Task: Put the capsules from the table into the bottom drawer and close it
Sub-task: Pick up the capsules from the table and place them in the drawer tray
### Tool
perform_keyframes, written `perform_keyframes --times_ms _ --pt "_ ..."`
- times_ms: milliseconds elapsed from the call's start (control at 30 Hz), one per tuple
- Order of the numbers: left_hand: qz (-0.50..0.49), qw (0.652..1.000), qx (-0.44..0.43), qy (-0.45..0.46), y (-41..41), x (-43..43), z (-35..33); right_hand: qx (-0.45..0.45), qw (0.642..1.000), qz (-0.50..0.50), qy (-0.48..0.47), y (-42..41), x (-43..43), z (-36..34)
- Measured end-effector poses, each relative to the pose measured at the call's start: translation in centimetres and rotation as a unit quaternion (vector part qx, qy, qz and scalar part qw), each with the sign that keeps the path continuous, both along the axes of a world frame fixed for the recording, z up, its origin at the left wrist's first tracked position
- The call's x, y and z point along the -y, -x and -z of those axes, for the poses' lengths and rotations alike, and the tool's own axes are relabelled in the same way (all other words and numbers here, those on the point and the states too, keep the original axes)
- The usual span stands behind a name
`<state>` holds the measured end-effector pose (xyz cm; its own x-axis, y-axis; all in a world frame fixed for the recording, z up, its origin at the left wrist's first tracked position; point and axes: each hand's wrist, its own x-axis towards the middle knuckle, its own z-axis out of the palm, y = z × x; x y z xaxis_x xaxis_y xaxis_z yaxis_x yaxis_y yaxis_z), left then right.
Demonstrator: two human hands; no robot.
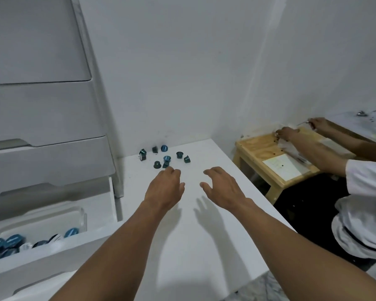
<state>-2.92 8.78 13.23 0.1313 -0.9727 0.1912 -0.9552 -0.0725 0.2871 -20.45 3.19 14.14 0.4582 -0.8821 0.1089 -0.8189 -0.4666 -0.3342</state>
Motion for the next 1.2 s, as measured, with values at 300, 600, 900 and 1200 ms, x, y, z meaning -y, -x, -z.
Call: perform_keyframes --times_ms 300,600,900,1200 --pt "-0.035 0.999 0.001 -0.039 -1.1 9.0 2.1 -0.018 0.998 -0.026 -0.055 -1.9 9.5 2.3" --pt "-0.149 0.982 -0.026 -0.115 0.4 13.9 7.3 -0.019 0.987 -0.095 -0.129 -2.4 18.6 7.3" --pt "-0.215 0.959 -0.043 -0.180 -0.8 18.3 11.2 -0.059 0.974 -0.159 -0.149 -5.5 26.1 11.7" --pt "-0.244 0.944 -0.083 -0.204 -4.9 22.3 15.7 -0.087 0.974 -0.160 -0.137 -11.0 32.1 15.9"
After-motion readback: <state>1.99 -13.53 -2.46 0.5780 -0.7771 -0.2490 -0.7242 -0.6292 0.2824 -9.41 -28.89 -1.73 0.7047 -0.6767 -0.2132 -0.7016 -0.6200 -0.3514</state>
